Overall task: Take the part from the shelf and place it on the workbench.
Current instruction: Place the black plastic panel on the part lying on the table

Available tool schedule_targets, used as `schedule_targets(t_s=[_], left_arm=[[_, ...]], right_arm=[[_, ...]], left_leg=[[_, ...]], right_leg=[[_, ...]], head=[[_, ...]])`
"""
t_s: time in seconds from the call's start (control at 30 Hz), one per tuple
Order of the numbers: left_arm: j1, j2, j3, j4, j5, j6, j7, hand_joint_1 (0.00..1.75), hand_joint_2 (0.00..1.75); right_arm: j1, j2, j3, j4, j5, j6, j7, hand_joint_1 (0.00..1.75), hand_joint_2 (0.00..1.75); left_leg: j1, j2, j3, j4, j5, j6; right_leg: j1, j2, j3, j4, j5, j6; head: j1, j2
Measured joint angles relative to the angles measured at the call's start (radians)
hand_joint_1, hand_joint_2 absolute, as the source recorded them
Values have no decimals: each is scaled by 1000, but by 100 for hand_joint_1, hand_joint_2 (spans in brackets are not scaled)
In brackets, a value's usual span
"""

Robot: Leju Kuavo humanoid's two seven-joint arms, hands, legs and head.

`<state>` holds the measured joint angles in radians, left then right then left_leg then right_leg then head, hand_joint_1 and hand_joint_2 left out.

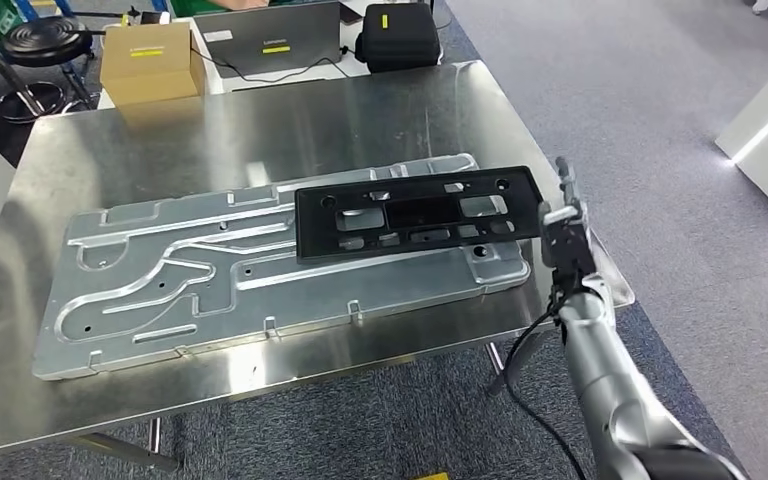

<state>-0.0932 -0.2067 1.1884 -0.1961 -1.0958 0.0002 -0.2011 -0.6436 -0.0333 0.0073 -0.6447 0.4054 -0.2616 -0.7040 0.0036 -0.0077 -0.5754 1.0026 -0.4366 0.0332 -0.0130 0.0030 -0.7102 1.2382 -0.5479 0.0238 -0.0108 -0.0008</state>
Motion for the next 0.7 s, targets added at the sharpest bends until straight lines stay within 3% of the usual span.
schedule_targets(t_s=[0.03, 0.07, 0.1, 0.13, 0.2, 0.27, 0.37, 0.43, 0.53, 0.57, 0.6, 0.7], left_arm=[[1, -1, 2, 0, 2, -2, 1, 0, 0], [2, -2, 4, 0, 3, -4, 1, 0, 0], [1, -2, 5, 0, 3, -5, 2, 0, 0], [1, -3, 6, 0, 4, -6, 2, 0, 0], [0, -4, 8, 0, 5, -8, 3, 0, 0], [-1, -5, 11, 0, 9, -9, 5, 0, 0], [0, -5, 22, 0, 23, -7, 13, 0, 0], [-1, -5, 31, 0, 34, -3, 21, 0, 0], [-2, -5, 43, 0, 41, 0, 29, 0, 0], [-1, -5, 46, 0, 42, 0, 30, 0, 0], [-1, -5, 48, 0, 42, 0, 30, 0, 0], [-4, -5, 50, 0, 39, -1, 30, 0, 0]], right_arm=[[29, 0, 26, -29, -7, -10, 0, 0, 0], [54, 0, 49, -55, -10, -17, 0, 0, 0], [75, 1, 69, -78, -10, -24, 0, 0, 0], [88, 1, 86, -98, -10, -30, 0, 0, 0], [111, 1, 123, -135, -19, -42, -1, 0, 0], [154, 1, 178, -191, -47, -55, -1, 0, 0], [248, 6, 274, -309, -86, -79, -1, 0, 0], [310, 16, 336, -397, -90, -95, -2, 0, 0], [396, 31, 402, -500, -76, -112, -2, 0, 0], [419, 35, 415, -522, -73, -114, -2, 0, 0], [435, 37, 424, -539, -71, -115, -1, 0, 0], [464, 42, 437, -585, -72, -110, 1, 0, 0]], left_leg=[[-1, 0, 0, 1, -1, 0], [-1, 0, 0, 2, -2, -1], [-1, 0, 0, 5, -4, -3], [-1, 0, 0, 10, -8, -6], [-3, 0, -2, 20, -16, -15], [-5, 0, -4, 24, -21, -25], [-2, 0, -5, 31, -34, -42], [1, 1, -29, 95, -82, -52], [3, 2, -105, 278, -173, -59], [3, 2, -115, 304, -177, -60], [3, 2, -107, 291, -161, -59], [2, 2, -4, 98, -69, -51]], right_leg=[[-2, 0, -23, 44, -12, 2], [-4, -1, -30, 55, -4, 4], [-6, -1, -17, 27, 21, 6], [-9, -2, 12, -32, 56, 7], [-9, -2, 71, -150, 99, 3], [-4, -1, 92, -191, 100, -6], [-3, -1, 93, -197, 103, -24], [-4, -2, 95, -201, 106, -37], [-1, -5, 95, -200, 104, -43], [0, -6, 95, -200, 104, -44], [0, -6, 94, -199, 104, -44], [2, -4, 95, -195, 106, -41]], head=[[0, 0], [0, 0], [0, 0], [0, 0], [0, 0], [-1, 0], [-1, 0], [-2, 0], [-2, 0], [-2, 0], [-2, 0], [-2, 0]])
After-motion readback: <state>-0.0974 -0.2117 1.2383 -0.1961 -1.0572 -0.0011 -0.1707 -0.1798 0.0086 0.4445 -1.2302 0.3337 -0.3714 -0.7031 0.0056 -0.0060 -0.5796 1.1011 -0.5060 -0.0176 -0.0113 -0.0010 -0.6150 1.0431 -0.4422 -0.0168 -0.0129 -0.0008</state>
